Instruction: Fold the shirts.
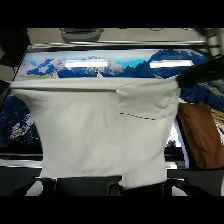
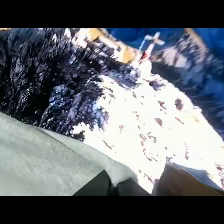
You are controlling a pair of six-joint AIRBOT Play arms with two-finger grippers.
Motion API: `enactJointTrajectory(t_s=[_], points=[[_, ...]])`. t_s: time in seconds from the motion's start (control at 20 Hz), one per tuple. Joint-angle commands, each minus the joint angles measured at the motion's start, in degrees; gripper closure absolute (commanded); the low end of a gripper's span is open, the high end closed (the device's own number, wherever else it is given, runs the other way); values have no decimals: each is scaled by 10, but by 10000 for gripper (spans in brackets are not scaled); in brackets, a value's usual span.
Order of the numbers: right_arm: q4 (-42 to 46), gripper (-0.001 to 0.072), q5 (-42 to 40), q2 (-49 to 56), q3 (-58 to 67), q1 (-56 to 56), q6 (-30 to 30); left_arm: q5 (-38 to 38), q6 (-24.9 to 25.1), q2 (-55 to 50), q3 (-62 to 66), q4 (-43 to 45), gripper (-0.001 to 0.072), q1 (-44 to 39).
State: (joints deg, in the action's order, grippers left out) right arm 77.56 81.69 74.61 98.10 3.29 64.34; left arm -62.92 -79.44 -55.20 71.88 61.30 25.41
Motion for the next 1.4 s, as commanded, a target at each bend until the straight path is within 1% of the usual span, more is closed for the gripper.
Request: enactJointTrajectory(t_s=[0.0,0.1,0.2,0.35,0.45,0.55,0.6,0.65,0.7,0.75,0.8,0.9,1.0,1.15,1.25,1.35], points=[[-115,662,-142,175,-41,0,-1,90,32,-156,-41,-5,679,-21],[-176,661,-238,233,-41,0,-1,114,32,-254,4,-29,679,-34],[-197,661,-311,265,-41,0,0,114,32,-335,55,-58,678,-45],[-193,660,-338,277,-41,2,-1,115,32,-404,109,-70,678,-56],[-176,660,-311,269,-41,2,-12,113,32,-414,119,-69,678,-57],[-143,660,-231,249,-41,2,-48,76,33,-409,120,-68,677,-50],[-112,660,-172,238,-41,1,-57,28,45,-408,120,-67,677,-43],[-64,660,-91,231,-42,1,-48,-28,54,-409,120,-59,678,-37],[-25,661,-29,229,-42,0,-43,-87,53,-410,118,-32,678,-36],[-8,661,6,230,-48,0,-44,-130,40,-410,113,4,678,-36],[-2,661,21,230,-53,1,-45,-169,27,-410,104,31,678,-38],[-12,661,12,236,-60,-2,-23,-212,27,-410,78,37,678,-38],[-30,661,4,245,-71,-11,-8,-212,28,-410,55,38,678,-38],[-28,661,8,252,-103,-25,1,-209,30,-415,50,54,678,-36],[-32,661,8,252,-123,-25,14,-198,30,-418,50,63,678,-36],[-31,660,9,252,-134,-25,14,-183,31,-418,50,63,678,-37]])
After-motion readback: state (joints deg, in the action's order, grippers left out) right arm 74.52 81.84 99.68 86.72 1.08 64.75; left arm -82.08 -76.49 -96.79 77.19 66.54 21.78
